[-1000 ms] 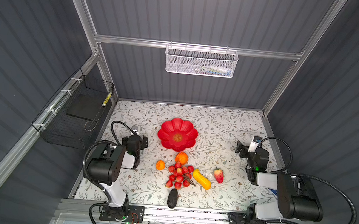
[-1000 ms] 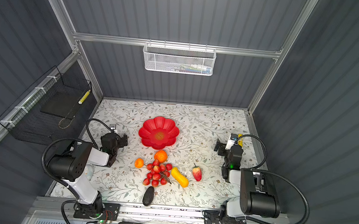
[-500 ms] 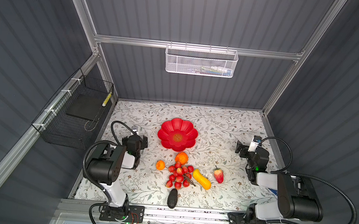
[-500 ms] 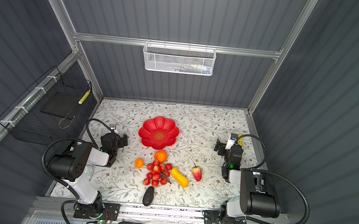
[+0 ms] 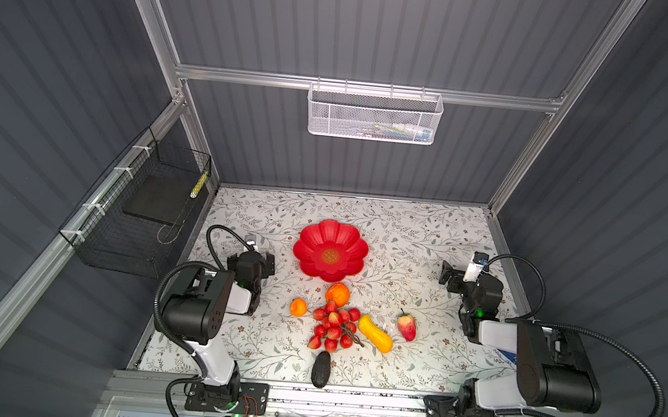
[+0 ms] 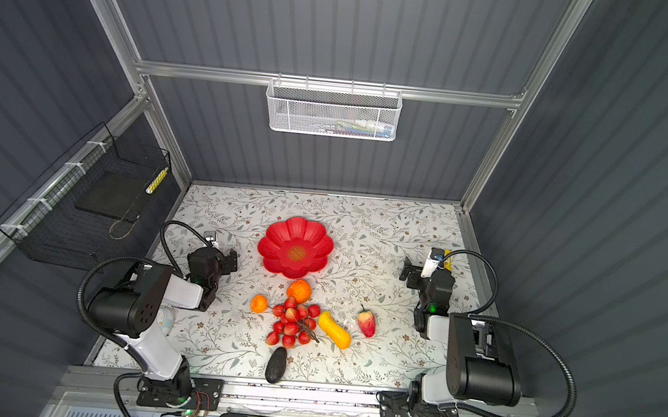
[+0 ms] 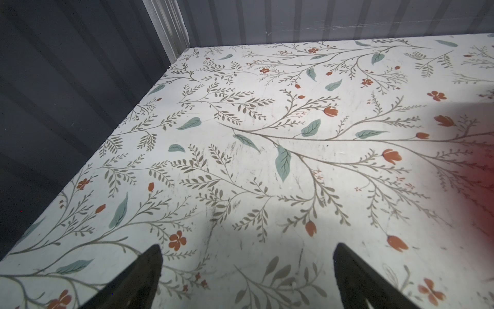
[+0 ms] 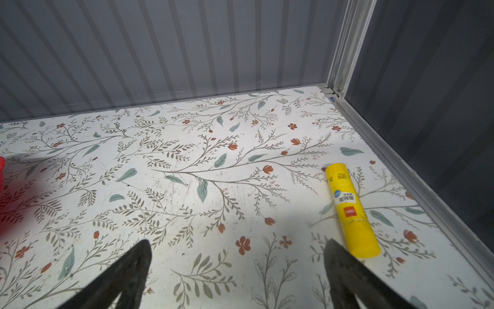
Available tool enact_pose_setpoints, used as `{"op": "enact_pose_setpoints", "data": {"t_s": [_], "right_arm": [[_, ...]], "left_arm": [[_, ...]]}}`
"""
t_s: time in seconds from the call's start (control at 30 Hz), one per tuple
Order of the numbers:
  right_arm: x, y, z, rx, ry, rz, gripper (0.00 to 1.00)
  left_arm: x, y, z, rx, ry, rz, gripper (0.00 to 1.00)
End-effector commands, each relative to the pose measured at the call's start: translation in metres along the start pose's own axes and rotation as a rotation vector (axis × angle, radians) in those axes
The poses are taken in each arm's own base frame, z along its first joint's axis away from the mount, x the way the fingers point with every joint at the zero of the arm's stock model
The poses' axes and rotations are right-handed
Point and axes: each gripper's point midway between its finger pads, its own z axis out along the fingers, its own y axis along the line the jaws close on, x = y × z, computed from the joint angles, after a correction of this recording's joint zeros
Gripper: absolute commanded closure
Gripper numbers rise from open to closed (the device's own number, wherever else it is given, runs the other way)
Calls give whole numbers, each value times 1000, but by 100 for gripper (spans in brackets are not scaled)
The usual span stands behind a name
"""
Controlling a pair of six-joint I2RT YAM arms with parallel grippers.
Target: Place and organize the fake fruits in the fruit bowl
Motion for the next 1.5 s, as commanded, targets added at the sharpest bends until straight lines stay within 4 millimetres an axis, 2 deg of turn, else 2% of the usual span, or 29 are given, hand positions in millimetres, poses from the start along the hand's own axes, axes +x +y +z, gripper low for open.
{"op": "enact_pose_setpoints", "data": {"t_s": [0.0, 0.17, 0.2, 0.23, 0.3, 0.33, 0.37, 0.47, 0.5, 0.53, 0.67, 0.73, 0.8, 0.9, 1.03, 1.17, 1.3, 1.47], "right_arm": [[-7, 1, 3, -9, -10, 7, 1], [-7, 1, 2, -11, -16, 7, 1], [-8, 2, 1, -14, -22, 9, 1], [-13, 2, -1, -10, -37, 9, 1], [-30, 3, -7, -1, -6, 3, 1], [-44, 2, -10, 22, 22, 9, 1], [-64, -2, -14, 52, 20, 75, 1], [-120, 7, -28, 2, -83, 301, 1], [-128, 6, -34, 2, -106, 399, 1], [-128, 7, -38, -11, -99, 473, 1], [-104, 43, -48, -243, -19, 417, 1], [-85, 51, -55, -229, 120, 414, 2], [-65, 60, -67, -184, 266, 375, 2], [-34, 87, -93, -198, 430, 270, 4], [21, 111, -130, -210, 670, 213, 6], [63, 125, -157, -212, 808, 179, 6], [88, 130, -173, -203, 896, 180, 4], [100, 138, -170, -198, 916, 153, 4]], "left_arm": [[-12, -1, 2, 3, -31, -22, 0], [-12, -1, 2, 2, -33, -23, 0], [-14, -1, 1, 2, -44, -26, 0], [-24, 4, -4, -28, -75, -20, 0], [-42, 6, -16, -30, -14, -18, 0], [-57, 16, -22, -75, 20, -62, 0], [-68, 24, -28, -112, 49, -87, 0], [-96, 22, -47, -66, 60, -157, 0], [-101, 25, -55, -65, 45, -223, 0], [-105, 25, -64, -48, 30, -282, 0], [-107, 12, -92, 97, -27, -415, 0], [-106, 9, -100, 133, -32, -443, 0], [-108, 5, -102, 160, -16, -435, 0], [-110, -6, -99, 205, 23, -423, 0], [-107, -15, -97, 243, 67, -466, 1], [-105, -19, -100, 274, 59, -483, 1], [-97, -15, -104, 252, 89, -482, 1], [-85, -12, -107, 242, 93, -498, 1]]}}
